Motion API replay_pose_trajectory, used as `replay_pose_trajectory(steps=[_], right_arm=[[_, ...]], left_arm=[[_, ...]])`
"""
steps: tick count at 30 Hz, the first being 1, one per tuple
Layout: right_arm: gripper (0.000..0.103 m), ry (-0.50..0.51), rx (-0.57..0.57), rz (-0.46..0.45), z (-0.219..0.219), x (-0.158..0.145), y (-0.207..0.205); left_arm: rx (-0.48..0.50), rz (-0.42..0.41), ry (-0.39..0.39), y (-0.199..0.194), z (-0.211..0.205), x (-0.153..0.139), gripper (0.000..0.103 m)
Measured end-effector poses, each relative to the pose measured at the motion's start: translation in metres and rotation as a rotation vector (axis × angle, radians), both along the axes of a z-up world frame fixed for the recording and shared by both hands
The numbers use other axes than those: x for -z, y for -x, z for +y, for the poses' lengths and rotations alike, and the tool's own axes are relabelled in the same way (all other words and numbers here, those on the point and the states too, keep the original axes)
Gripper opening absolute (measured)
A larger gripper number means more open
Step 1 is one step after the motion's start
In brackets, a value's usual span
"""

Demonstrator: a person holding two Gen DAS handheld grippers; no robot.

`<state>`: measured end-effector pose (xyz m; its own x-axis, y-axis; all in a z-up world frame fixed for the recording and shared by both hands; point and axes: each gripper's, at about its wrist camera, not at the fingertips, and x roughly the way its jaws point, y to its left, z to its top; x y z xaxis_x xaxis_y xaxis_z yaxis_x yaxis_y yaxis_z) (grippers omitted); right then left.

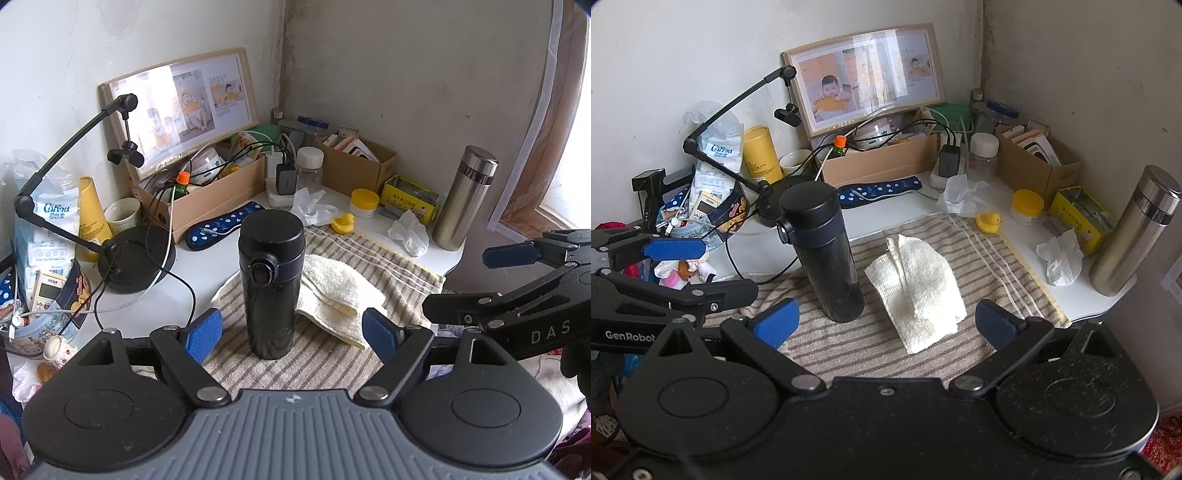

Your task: Clean container

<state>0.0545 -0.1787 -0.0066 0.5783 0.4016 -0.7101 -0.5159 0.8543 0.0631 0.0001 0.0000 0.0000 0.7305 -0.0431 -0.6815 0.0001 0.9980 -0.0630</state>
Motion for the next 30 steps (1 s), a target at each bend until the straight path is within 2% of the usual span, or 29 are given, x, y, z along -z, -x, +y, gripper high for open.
replay_pose_trajectory(steps=[30], right_arm=[[0.102,-0.001,0.001,0.009,0.0011,0.0053,-0.0026]], left_arm=[[-0.003,0.014,0.006,-0.0028,0.0020,0.0037,0.083]])
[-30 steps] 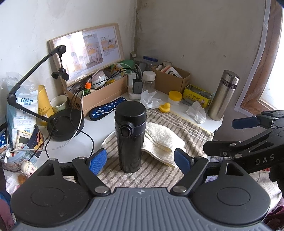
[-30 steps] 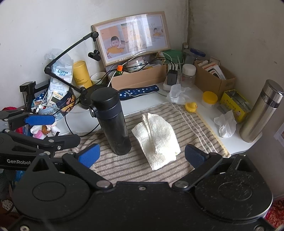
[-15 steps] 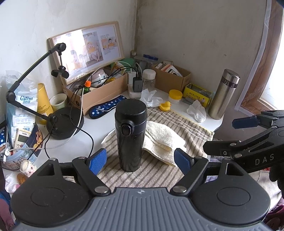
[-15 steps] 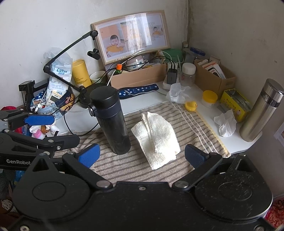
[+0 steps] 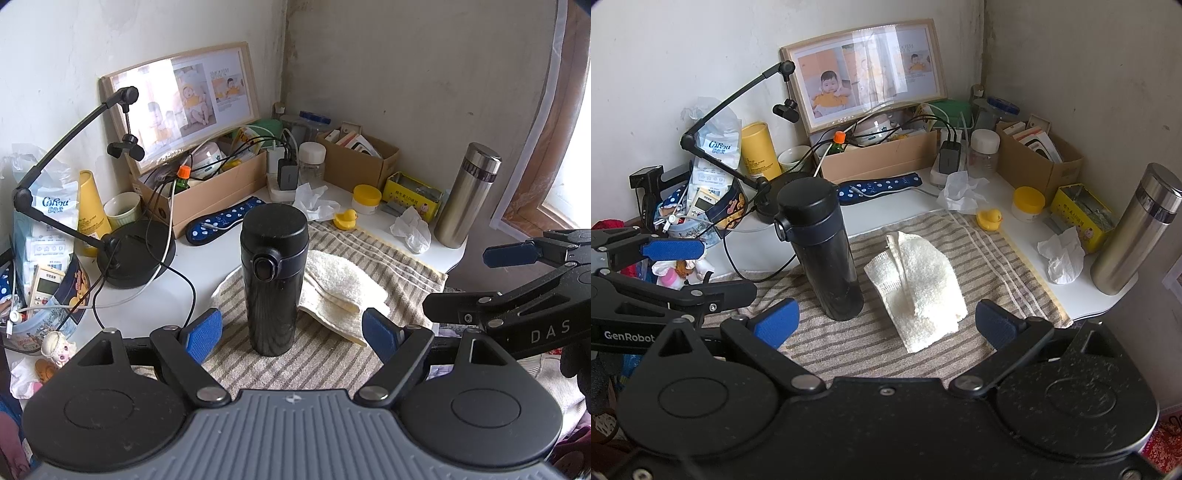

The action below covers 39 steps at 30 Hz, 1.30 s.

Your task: Clean container

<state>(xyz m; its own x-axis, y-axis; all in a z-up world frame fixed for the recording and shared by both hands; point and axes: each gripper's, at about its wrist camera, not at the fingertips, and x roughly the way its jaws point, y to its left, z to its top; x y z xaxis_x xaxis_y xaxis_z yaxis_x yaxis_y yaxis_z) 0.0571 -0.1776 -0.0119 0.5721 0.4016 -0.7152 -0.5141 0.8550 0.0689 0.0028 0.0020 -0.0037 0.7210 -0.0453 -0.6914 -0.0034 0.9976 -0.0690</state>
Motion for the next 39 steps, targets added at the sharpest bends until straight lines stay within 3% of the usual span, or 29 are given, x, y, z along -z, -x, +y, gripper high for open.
replay_pose_trajectory(steps=[23,32,39], right_arm=[[0.102,-0.009,-0.003,0.035,0.014,0.010,0.003],[0.102,-0.091,-0.038,0.071,-0.014,0.014,-0.035],[0.102,-0.079,-0.124,0.002,-0.014,0.028,-0.072]], left_arm=[[0.007,0.027,0.006,-0.014,0.001,0.010,0.082],[-0.023,0.062,0.013,-0.037,0.001,0.021,0.082],[-0.062,0.082,0.017,-0.055,0.004,0.029,0.083]])
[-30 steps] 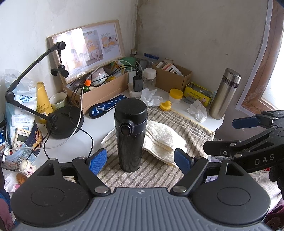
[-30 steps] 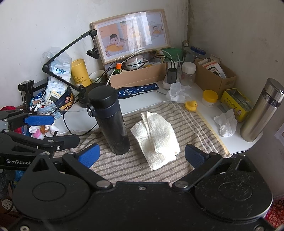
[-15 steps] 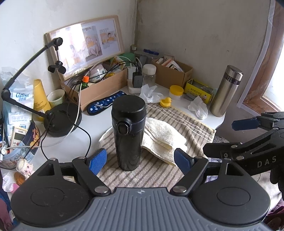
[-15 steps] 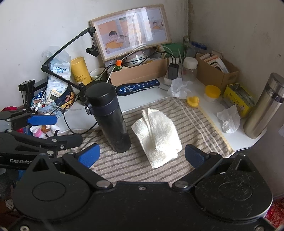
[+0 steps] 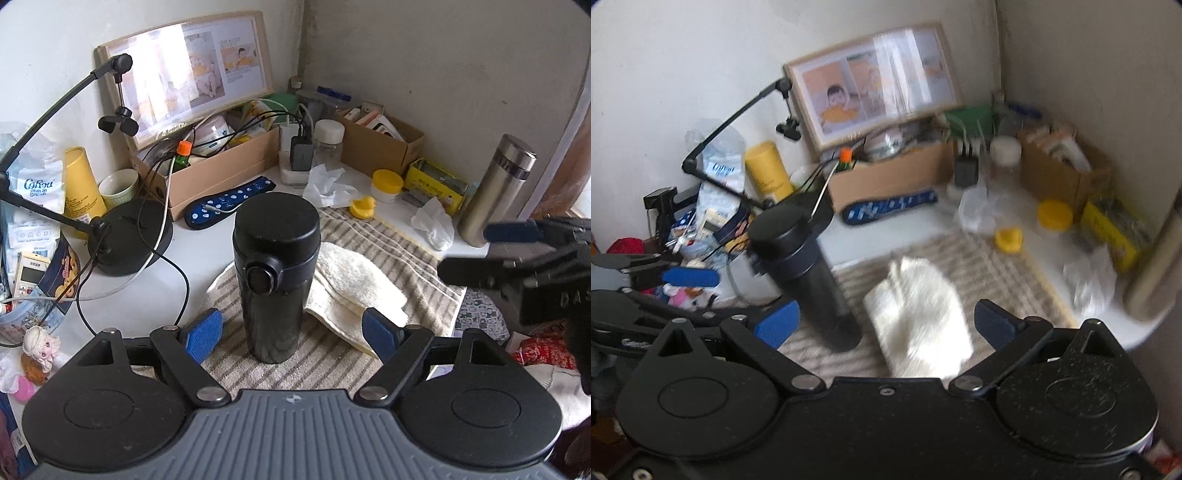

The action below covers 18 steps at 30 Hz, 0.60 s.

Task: Clean container
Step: 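Lower the right gripper onto the white cloth and close on it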

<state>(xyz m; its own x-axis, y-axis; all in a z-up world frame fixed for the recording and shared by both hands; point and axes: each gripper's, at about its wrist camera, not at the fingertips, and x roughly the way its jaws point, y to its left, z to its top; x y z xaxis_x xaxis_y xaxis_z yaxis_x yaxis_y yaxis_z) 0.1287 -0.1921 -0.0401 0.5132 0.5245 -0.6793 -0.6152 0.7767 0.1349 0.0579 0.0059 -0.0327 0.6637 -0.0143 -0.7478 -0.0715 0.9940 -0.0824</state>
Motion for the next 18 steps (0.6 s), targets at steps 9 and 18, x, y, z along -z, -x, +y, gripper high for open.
replay_pose_trajectory(steps=[9,18], right_arm=[[0.100,0.087,-0.168,-0.031,0.013,0.037,-0.046],[0.076,0.198,-0.408,-0.030,0.040,0.093,-0.076]], left_arm=[[-0.085,0.046,0.038,-0.015,0.007,0.016,0.083],[-0.171,0.172,0.067,-0.022,-0.005,0.027,0.083]])
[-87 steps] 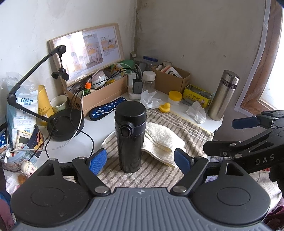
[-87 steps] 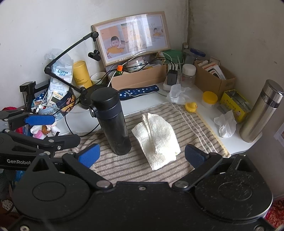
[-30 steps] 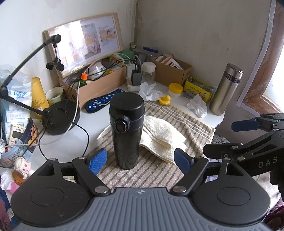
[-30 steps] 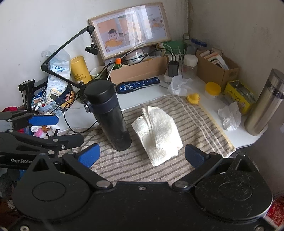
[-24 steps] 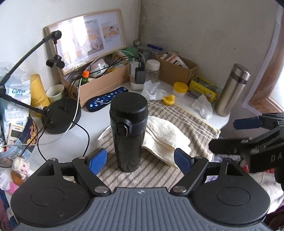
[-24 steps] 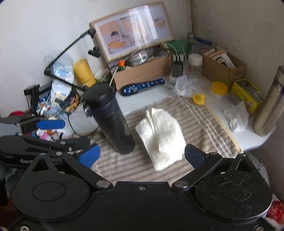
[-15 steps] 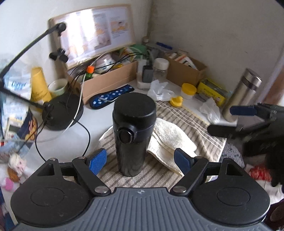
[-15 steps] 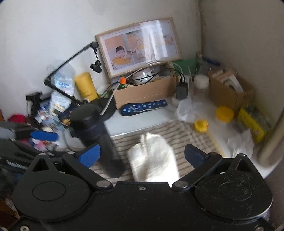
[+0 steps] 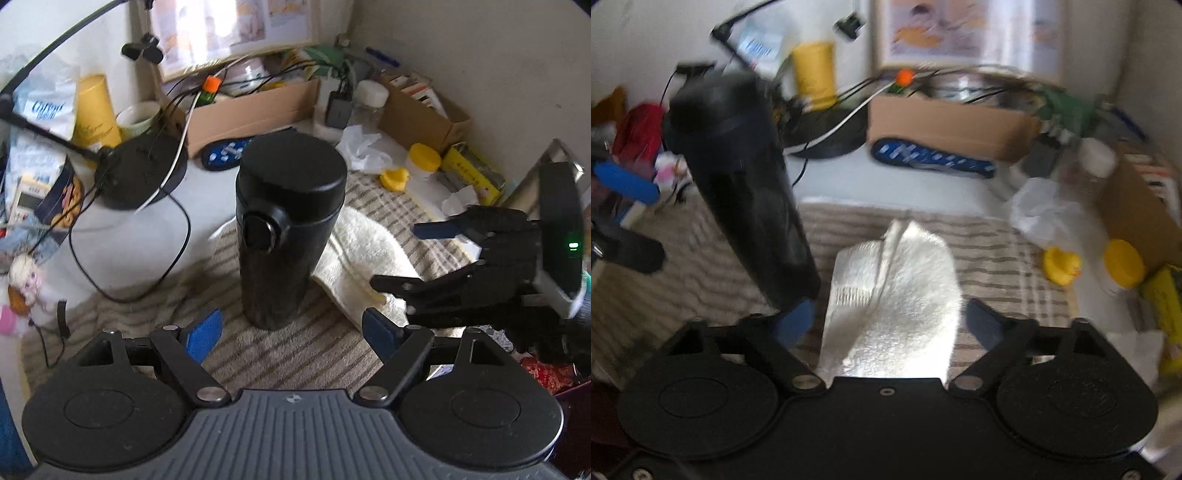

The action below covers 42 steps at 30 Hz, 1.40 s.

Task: Clean container
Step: 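Lower the right gripper onto the white cloth and close on it, then lift the white cloth with the right gripper and regrip it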

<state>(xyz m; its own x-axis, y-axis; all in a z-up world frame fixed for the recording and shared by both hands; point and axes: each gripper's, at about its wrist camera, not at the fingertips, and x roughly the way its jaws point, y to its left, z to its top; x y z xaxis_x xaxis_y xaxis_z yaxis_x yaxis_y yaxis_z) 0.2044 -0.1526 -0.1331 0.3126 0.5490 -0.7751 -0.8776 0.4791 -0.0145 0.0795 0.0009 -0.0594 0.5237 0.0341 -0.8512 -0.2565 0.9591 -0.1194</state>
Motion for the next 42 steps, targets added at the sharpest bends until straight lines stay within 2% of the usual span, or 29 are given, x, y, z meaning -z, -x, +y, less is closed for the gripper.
replay_pose_trajectory(steps=[1,4,9,19,22,24,25,26,28,30,32,33,36,39,40,42], right_arm=[[0.073,0.009,-0.018,0.002,0.002,0.006,-0.003],[0.073,0.001,-0.026,0.026,0.001,0.011,-0.008],[0.078,-0.016,-0.034,0.067,-0.001,0.019,-0.016],[0.078,-0.050,-0.050,0.150,-0.006,0.035,-0.033],[0.071,-0.060,-0.055,0.175,-0.008,0.040,-0.038],[0.055,-0.067,-0.058,0.191,-0.009,0.043,-0.041],[0.043,-0.070,-0.060,0.200,-0.009,0.045,-0.043],[0.037,-0.074,-0.061,0.208,-0.010,0.046,-0.045],[0.029,-0.081,-0.064,0.224,-0.011,0.049,-0.048],[0.028,-0.087,-0.068,0.241,-0.012,0.052,-0.051],[0.028,-0.251,-0.041,0.437,-0.034,0.041,-0.076],[0.028,-0.299,-0.007,0.501,-0.043,0.041,-0.084],[0.028,-0.409,0.105,0.660,-0.068,0.045,-0.103],[0.028,-0.438,0.216,0.720,-0.083,0.054,-0.114],[0.028,-0.446,0.247,0.716,-0.087,0.053,-0.115],[0.028,-0.357,0.225,0.546,-0.079,0.040,-0.107]], left_arm=[[-0.015,0.011,-0.010,0.000,-0.001,0.001,0.083],[-0.055,0.040,-0.029,0.000,-0.004,0.002,0.083],[-0.128,0.074,-0.029,0.001,-0.013,0.004,0.083],[-0.184,0.160,-0.038,0.003,-0.038,0.013,0.083],[-0.184,0.174,-0.044,0.001,-0.040,0.014,0.083],[-0.177,0.166,-0.051,-0.002,-0.042,0.012,0.083],[-0.174,0.160,-0.054,-0.004,-0.042,0.010,0.083],[-0.170,0.151,-0.057,-0.006,-0.042,0.009,0.083],[-0.163,0.136,-0.063,-0.010,-0.042,0.007,0.083],[-0.152,0.114,-0.071,-0.014,-0.041,0.002,0.083],[-0.143,0.092,-0.076,-0.017,-0.040,-0.001,0.083],[-0.138,0.083,-0.080,-0.019,-0.039,-0.002,0.083],[-0.128,0.051,-0.090,-0.022,-0.036,-0.007,0.083],[-0.133,0.008,-0.098,-0.022,-0.031,-0.014,0.083],[-0.136,-0.002,-0.101,-0.021,-0.030,-0.016,0.083],[-0.141,-0.014,-0.105,-0.018,-0.027,-0.018,0.083]])
